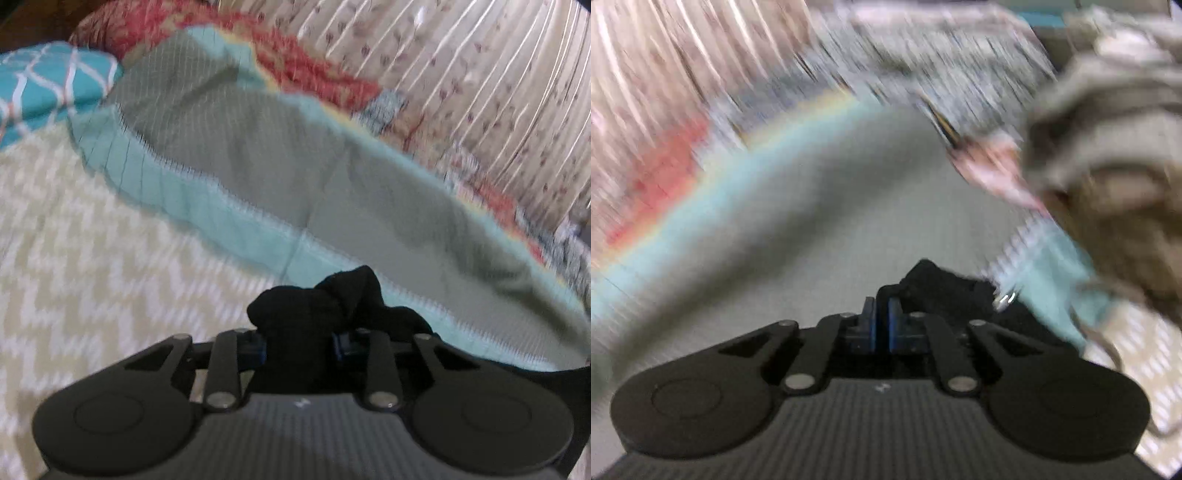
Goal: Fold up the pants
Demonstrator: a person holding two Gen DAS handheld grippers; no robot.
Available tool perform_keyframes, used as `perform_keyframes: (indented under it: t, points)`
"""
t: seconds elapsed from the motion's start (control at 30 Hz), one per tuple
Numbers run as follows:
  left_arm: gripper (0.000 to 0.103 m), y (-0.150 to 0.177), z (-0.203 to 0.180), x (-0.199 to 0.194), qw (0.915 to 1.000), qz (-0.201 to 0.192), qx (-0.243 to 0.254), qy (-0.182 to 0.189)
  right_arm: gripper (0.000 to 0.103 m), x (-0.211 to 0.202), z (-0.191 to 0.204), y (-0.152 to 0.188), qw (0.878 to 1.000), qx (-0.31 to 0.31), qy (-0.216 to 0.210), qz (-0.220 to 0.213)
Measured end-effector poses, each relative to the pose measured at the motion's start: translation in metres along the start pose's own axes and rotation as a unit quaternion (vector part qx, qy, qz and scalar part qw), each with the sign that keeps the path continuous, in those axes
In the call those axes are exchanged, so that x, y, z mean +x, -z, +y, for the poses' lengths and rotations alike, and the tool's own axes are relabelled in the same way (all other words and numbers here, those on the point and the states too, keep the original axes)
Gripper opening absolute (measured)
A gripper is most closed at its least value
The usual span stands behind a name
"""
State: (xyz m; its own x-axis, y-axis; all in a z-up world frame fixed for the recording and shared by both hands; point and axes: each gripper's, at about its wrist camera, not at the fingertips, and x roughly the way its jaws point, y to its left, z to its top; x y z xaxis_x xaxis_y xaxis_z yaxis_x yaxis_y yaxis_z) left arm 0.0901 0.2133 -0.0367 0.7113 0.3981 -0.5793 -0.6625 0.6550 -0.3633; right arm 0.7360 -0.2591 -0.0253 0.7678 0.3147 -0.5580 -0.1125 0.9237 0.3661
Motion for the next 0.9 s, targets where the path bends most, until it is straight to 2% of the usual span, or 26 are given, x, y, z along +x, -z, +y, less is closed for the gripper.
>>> perform_keyframes:
  t: [0.03,0.07,0.1,0.17,0.2,0.23,0.27,0.3,0.33,0.37,0.4,0.47,0.57,0.67,0.83,0.9]
  points:
    - [0.026,-0.004,-0.001,0.003,1.0,-0.004,0.002,-0.004,0.009,0.001,0.002,-0.002,1.0,-0.001,0.002,-0.006]
    - [0.026,-0.005,-0.001,0.011,0.9999,-0.001,0.005,-0.01,0.009,0.009,0.003,-0.001,1.0,0.001,0.016,0.005]
    - [0.026,-0.002,-0.001,0.023,0.9997,0.011,0.012,-0.02,0.009,0.021,0.0,0.004,0.999,0.005,0.038,0.028]
    - [0.027,0.01,0.005,0.049,0.9975,0.046,0.017,-0.05,0.011,0.046,-0.01,0.02,0.996,0.018,0.05,0.071]
    - [0.027,0.016,0.009,0.057,0.9976,0.048,0.006,-0.048,0.01,0.05,-0.014,0.028,0.996,0.022,0.046,0.069]
    - [0.027,0.018,0.01,0.056,0.9983,0.037,0.004,-0.045,0.011,0.047,-0.016,0.033,0.998,0.022,0.037,0.047]
    - [0.029,0.017,0.008,0.054,0.9989,0.034,0.014,-0.029,0.014,0.044,-0.016,0.035,0.999,0.022,0.03,0.04]
    - [0.031,0.016,0.007,0.053,0.9986,0.035,0.021,-0.033,0.025,0.04,-0.017,0.034,0.999,0.027,0.014,0.037]
    - [0.035,0.015,0.007,0.052,0.9985,0.035,0.025,-0.034,0.045,0.036,-0.021,0.029,0.999,0.037,-0.012,0.038]
    - [0.038,0.014,0.007,0.051,0.9986,0.036,0.024,-0.031,0.051,0.029,-0.025,0.025,0.998,0.051,-0.028,0.029]
    - [0.045,0.012,0.008,0.047,0.9987,0.036,0.02,-0.03,0.056,0.016,-0.027,0.022,0.998,0.056,-0.026,0.008]
    - [0.051,0.009,0.005,0.036,0.9989,0.03,0.016,-0.033,0.057,-0.002,-0.034,0.013,0.999,0.046,-0.02,-0.015]
    - [0.054,0.012,0.0,0.007,0.9991,0.008,0.03,-0.027,0.057,-0.016,-0.058,0.006,0.999,0.046,0.004,-0.001]
    - [0.054,0.016,0.003,-0.023,0.9992,-0.006,0.027,-0.029,0.058,-0.028,-0.09,0.012,0.996,0.083,0.017,0.0]
    - [0.054,0.015,0.025,-0.067,0.9982,-0.03,-0.008,-0.051,0.058,-0.024,-0.11,0.036,0.992,0.123,0.014,0.018]
    - [0.052,0.012,0.037,-0.083,0.9965,-0.04,-0.042,-0.06,0.058,-0.017,-0.106,0.04,0.992,0.125,0.003,0.023]
